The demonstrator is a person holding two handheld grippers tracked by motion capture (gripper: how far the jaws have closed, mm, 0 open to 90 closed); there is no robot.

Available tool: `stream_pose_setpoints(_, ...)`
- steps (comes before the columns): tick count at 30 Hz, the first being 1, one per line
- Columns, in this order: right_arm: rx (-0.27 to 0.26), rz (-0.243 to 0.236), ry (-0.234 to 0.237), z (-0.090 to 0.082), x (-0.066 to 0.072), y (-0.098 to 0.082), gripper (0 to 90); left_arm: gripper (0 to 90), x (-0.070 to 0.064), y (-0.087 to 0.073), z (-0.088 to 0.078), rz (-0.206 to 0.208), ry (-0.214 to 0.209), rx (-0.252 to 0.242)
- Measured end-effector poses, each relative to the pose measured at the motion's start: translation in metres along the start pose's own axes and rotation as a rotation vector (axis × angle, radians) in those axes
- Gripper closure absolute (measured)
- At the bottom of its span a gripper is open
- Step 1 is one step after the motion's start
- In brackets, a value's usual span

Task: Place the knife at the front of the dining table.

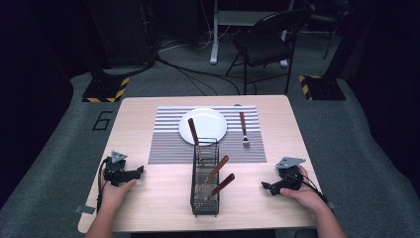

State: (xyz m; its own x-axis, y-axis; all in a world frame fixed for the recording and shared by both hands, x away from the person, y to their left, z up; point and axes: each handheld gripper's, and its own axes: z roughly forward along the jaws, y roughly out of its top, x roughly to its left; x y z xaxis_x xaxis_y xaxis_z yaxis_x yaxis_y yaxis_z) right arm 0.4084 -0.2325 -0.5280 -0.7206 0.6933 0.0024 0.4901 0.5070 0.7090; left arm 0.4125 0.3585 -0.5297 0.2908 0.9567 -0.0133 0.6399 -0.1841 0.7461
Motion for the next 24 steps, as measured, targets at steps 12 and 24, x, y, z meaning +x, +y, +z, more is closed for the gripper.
stream_pose_setpoints(12,0.0,-0.007,0.001,0.0,0.0,-0.0002,0.0,15.2,-0.0004,0.0001,0.0002,-0.007,0.006,-0.005)
stream_pose_setpoints(24,0.001,-0.001,0.002,-0.0001,0.0002,-0.0001,0.0,15.3,-0.0003,0.0,0.0002,-0.006,0.007,-0.007)
